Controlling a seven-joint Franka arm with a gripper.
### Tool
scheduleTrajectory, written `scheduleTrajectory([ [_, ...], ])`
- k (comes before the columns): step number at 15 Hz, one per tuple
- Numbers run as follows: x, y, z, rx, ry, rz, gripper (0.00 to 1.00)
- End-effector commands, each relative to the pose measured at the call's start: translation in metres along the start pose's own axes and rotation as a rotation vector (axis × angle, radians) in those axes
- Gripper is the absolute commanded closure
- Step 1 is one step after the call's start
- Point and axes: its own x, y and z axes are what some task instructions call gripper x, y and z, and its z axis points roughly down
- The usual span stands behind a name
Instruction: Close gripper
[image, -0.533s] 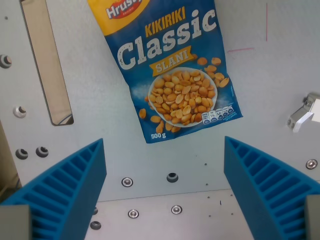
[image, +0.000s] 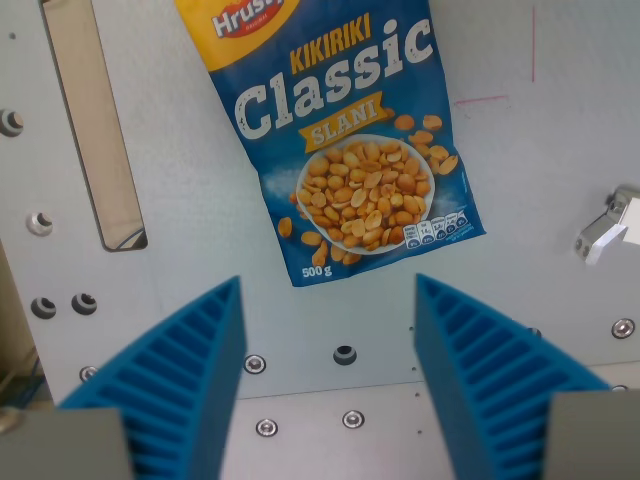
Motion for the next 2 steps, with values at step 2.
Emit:
scheduleTrajectory([
  [2,-0.0002,0.0001,-0.0029,0.001,0.005,0.0,1.0],
])
